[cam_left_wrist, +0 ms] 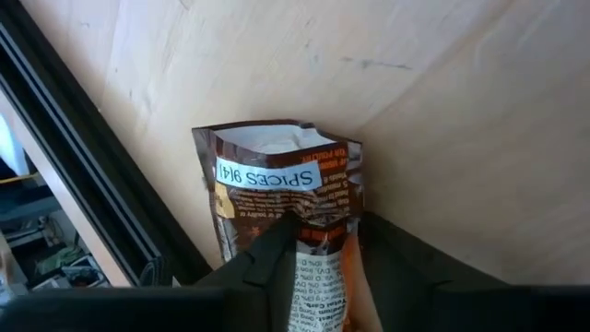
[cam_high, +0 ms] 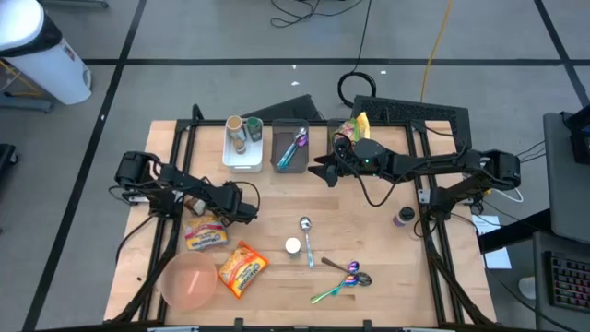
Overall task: Pick & Place Food Item
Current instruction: Put the orange seasoning bag into the white bin
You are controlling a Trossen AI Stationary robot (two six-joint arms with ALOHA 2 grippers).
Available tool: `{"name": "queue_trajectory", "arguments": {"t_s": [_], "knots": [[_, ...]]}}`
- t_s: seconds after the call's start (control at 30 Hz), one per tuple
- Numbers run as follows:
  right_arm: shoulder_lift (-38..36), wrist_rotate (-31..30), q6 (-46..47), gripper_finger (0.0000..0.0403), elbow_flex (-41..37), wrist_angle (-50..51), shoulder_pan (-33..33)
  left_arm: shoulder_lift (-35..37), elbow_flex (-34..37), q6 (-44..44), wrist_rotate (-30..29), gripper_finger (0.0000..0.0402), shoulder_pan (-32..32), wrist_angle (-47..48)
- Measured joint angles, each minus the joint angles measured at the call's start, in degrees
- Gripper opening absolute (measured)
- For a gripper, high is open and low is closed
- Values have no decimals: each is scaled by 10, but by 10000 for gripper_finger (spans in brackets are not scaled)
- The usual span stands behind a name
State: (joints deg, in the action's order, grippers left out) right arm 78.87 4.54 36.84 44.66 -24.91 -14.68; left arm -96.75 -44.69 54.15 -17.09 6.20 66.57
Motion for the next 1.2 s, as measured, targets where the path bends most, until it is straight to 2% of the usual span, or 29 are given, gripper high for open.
{"name": "queue_trajectory", "arguments": {"t_s": [0.37, 0.7, 1.2], "knots": [[0, 0, 0, 293, 0, 0, 0, 0, 0, -19, -4, 7, 0, -1], [0, 0, -2, 293, 0, 0, 0, 0, -23, -49, 7, 6, -9, 1], [0, 0, -14, 293, 0, 0, 0, 0, -190, -135, 1, 2, -57, 8]]}}
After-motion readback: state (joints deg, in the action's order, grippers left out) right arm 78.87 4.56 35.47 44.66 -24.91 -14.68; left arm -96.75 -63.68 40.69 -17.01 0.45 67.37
